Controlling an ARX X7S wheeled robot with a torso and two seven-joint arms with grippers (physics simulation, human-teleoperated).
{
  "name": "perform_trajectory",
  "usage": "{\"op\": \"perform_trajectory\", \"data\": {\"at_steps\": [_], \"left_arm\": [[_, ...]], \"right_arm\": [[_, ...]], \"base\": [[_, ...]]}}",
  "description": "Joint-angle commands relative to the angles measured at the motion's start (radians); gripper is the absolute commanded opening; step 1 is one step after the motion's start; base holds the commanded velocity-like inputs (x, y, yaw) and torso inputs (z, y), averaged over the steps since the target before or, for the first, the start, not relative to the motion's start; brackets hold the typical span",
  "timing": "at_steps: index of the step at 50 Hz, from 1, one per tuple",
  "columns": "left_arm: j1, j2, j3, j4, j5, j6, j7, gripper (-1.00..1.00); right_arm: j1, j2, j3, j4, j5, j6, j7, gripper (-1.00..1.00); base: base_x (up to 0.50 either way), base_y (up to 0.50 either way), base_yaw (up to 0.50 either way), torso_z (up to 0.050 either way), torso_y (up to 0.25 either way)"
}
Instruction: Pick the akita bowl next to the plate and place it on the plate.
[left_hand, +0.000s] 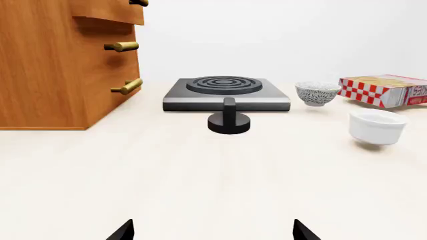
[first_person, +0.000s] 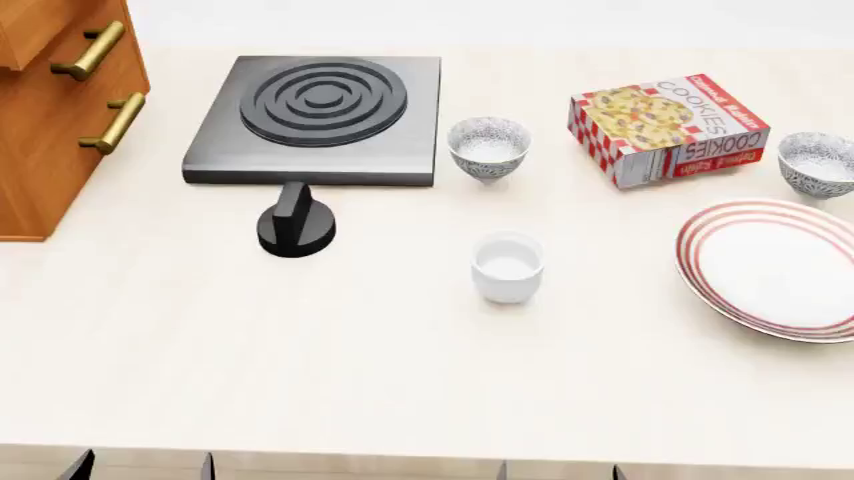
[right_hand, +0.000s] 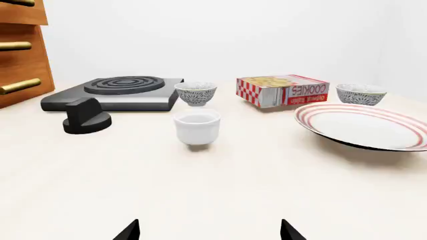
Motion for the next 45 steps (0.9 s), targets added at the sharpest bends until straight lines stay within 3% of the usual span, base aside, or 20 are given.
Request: {"op": "perform_trajectory", "data": {"at_steps": [1,31,36,42,45], "left_arm": [[-0.002,-0.015,0.018,-0.008,-0.02,0.003,-0.016,1.0],[0.003,-0.075,0.069,0.027,-0.118,0.004,-0.07,1.0],[0.0,-0.098,0.052,0.147,-0.187,-0.111,-0.071,1.0],[-0.064,-0.152,-0.057,0.315,-0.378,-0.325,-0.08,1.0],[-0.091,-0.178,-0.116,0.333,-0.436,-0.362,-0.087,1.0]], "right_arm": [[-0.001,0.016,-0.016,0.003,0.023,-0.008,0.016,1.0],[0.011,0.075,-0.097,0.021,0.059,-0.01,0.095,1.0],[0.01,0.078,-0.098,0.017,0.073,-0.014,0.103,1.0],[0.003,0.092,-0.113,-0.011,0.088,0.013,0.094,1.0],[-0.003,0.1,-0.122,-0.061,0.099,0.052,0.091,1.0]], "base": [[0.0,0.0,0.0,0.0,0.0],[0.0,0.0,0.0,0.0,0.0],[0.0,0.0,0.0,0.0,0.0],[0.0,0.0,0.0,0.0,0.0],[0.0,0.0,0.0,0.0,0.0]]}}
